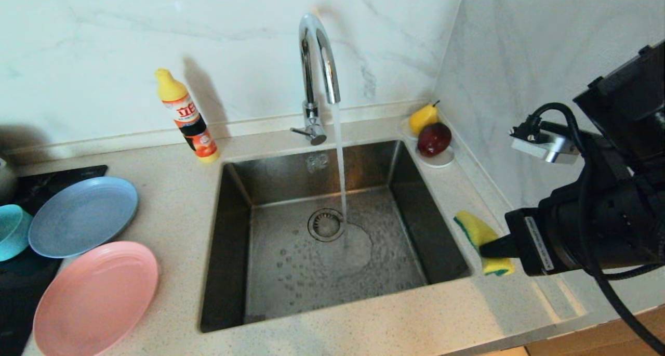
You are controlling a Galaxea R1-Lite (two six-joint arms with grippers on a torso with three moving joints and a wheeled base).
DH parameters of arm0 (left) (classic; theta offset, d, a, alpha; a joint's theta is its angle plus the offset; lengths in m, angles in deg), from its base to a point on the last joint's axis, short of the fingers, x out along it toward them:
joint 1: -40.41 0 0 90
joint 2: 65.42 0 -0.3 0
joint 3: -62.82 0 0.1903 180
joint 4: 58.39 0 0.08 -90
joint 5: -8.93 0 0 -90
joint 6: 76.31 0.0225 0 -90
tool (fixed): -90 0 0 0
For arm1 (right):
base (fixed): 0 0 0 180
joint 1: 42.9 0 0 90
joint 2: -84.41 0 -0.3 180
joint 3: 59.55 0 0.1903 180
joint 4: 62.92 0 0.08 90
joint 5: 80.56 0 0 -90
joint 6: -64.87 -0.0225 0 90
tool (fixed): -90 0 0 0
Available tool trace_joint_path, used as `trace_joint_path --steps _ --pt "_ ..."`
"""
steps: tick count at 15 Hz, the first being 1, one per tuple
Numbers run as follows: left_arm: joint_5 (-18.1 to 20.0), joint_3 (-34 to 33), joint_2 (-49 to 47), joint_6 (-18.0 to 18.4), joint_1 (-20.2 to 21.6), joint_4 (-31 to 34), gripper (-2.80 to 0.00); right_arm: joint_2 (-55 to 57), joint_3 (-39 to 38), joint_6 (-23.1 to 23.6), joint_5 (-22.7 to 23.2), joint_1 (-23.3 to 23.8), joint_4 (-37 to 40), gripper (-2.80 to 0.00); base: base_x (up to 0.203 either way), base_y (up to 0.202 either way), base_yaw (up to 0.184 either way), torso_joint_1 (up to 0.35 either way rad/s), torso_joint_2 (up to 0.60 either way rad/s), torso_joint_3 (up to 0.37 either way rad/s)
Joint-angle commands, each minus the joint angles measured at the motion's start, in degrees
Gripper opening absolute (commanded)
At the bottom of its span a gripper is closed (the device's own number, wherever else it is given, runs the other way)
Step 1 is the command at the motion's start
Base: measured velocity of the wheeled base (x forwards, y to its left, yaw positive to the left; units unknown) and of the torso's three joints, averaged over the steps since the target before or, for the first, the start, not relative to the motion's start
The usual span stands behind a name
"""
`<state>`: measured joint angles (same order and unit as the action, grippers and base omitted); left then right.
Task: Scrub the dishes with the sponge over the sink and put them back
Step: Put down the sponge
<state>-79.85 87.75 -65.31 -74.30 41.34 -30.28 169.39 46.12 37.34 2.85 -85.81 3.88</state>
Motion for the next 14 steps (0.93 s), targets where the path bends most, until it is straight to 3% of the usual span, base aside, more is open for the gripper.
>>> trace_joint_path --steps 1,4,9,14 --pt "0.0 0.0 -0.2 0.0 0.0 0.1 -2.8 0.9 -1.1 -0.2 -4.9 -2.0 0.0 -2.8 0.0 0.0 0.0 0.0 0.0 0.0" --pt "0.0 -0.1 -0.2 0.0 0.0 0.1 -2.8 1.4 -3.4 0.0 -13.4 -2.5 0.0 -2.8 0.0 0.0 0.0 0.0 0.0 0.0" --pt "0.0 0.0 -0.2 0.0 0.0 0.1 -2.8 0.3 -9.3 -0.2 -17.3 -4.3 -1.3 -2.8 0.0 0.0 0.0 0.0 0.0 0.0" --pt "0.0 0.0 -0.2 0.0 0.0 0.1 -2.8 1.9 -20.7 -0.3 -24.1 -5.1 -11.8 -2.8 0.0 0.0 0.0 0.0 0.0 0.0"
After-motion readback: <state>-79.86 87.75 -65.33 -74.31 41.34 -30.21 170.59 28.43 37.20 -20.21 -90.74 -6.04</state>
